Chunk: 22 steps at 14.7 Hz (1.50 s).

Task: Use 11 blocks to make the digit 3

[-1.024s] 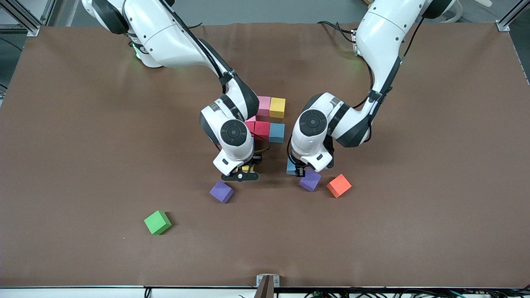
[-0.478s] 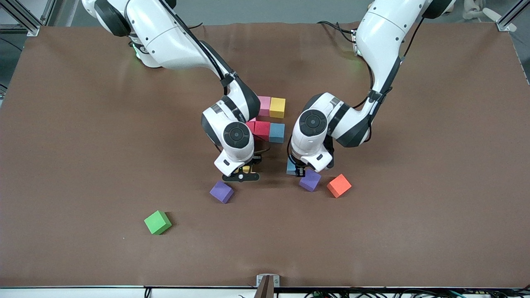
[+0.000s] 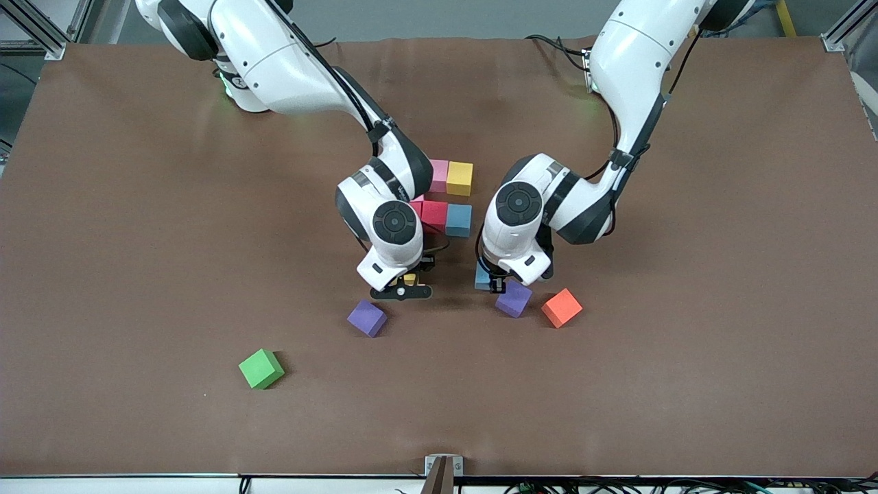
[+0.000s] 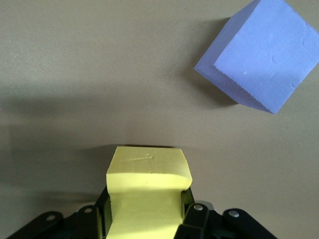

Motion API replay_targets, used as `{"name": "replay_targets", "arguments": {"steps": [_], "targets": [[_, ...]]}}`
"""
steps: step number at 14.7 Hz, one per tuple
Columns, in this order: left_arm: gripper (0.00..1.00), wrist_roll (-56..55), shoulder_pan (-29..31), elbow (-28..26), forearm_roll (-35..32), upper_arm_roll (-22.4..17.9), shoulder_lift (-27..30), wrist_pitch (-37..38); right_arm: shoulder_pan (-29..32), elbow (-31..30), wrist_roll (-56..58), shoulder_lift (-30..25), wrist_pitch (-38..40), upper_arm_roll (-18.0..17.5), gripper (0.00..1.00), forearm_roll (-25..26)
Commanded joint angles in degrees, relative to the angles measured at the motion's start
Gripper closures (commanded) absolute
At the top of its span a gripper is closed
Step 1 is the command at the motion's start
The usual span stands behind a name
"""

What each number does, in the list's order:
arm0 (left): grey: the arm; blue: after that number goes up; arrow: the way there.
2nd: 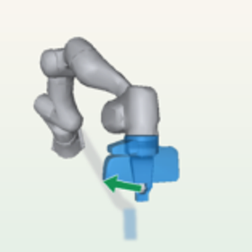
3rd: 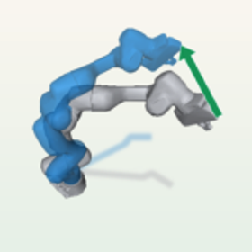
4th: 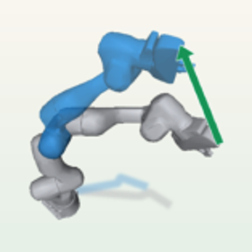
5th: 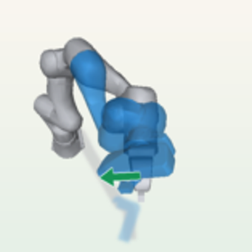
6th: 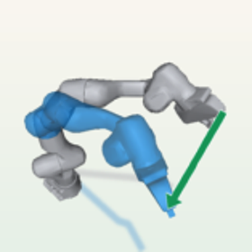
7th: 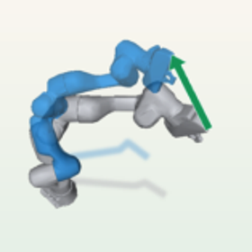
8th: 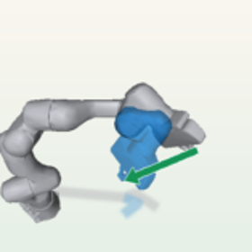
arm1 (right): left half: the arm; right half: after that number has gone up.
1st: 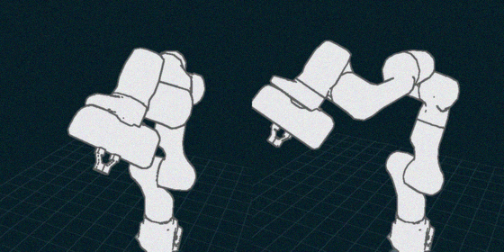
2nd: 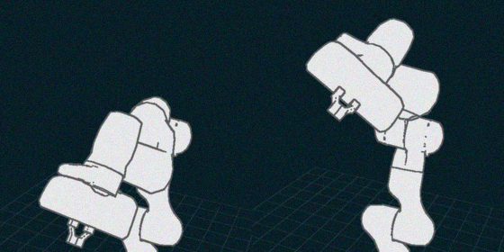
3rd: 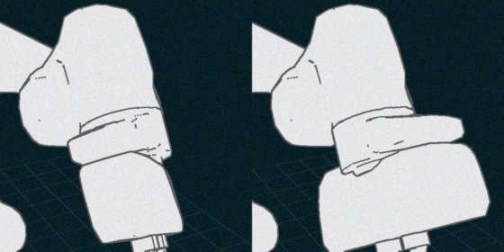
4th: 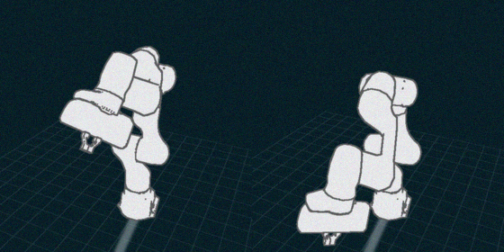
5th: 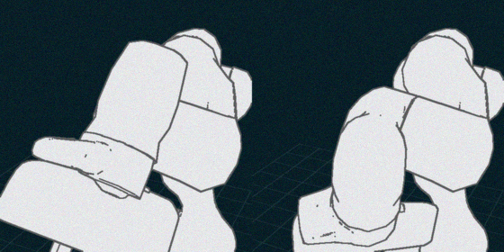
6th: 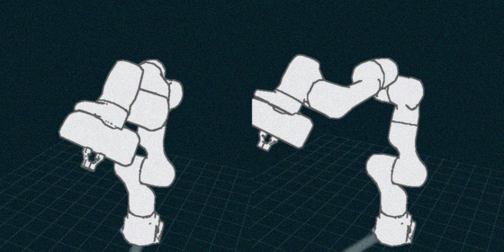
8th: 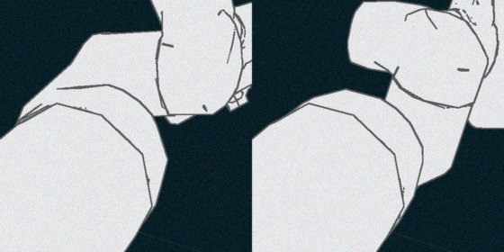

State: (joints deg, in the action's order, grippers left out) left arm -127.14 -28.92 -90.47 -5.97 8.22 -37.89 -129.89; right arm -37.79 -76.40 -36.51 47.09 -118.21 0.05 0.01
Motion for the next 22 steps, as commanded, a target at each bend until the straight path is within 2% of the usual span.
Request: {"name": "replay_targets", "arguments": {"steps": [1,22], "targets": [[0.71,0.1,0.1,0.2,0.1,0.0,-0.3,-0.6,-0.6,1.3,-1.5,0.9,0.7,0.4,1.0,0.8],[0.71,0.1,0.0,0.3,-0.3,-0.1,-0.6,-0.6,-1.1,1.3,-2.5,1.6,0.3,0.3,1.0,0.5]]}}
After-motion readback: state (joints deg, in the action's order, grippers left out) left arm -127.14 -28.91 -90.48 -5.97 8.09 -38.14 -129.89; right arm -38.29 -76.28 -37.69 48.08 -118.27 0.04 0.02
